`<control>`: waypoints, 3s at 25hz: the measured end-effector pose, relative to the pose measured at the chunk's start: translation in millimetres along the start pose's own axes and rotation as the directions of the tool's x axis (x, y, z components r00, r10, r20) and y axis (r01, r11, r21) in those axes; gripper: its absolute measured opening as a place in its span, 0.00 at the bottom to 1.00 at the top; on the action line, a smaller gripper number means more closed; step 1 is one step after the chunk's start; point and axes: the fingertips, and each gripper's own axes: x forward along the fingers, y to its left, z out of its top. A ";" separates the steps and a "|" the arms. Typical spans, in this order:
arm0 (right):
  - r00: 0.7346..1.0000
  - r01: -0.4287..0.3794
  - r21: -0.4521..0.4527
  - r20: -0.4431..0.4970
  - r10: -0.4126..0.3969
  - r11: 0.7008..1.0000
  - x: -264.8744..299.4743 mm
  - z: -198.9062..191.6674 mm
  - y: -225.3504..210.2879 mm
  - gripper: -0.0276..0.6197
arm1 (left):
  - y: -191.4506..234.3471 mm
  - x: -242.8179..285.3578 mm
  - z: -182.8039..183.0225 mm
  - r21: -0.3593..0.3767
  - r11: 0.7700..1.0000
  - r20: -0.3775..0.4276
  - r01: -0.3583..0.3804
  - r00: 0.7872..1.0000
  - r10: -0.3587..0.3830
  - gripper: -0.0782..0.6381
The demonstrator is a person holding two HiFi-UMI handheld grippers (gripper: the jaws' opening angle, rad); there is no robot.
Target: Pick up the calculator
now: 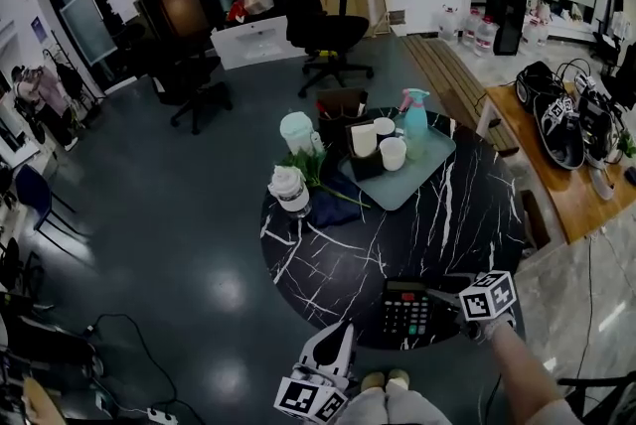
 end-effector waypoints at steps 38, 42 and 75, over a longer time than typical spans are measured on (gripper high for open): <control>0.895 -0.447 0.366 0.172 0.412 0.816 -24.9 29.1 44.6 0.15 | 18.7 -17.1 26.8 0.011 0.991 0.066 -0.130 0.989 0.129 0.12; 0.899 -0.435 0.332 0.214 0.382 0.837 -51.3 56.9 55.5 0.15 | 2.7 -6.7 54.2 0.027 0.994 0.083 -0.103 0.991 0.101 0.12; 0.788 -0.533 0.381 0.549 0.279 0.755 -137.0 108.0 119.4 0.15 | -23.8 -9.8 106.1 0.070 0.995 0.171 -0.067 0.984 0.054 0.12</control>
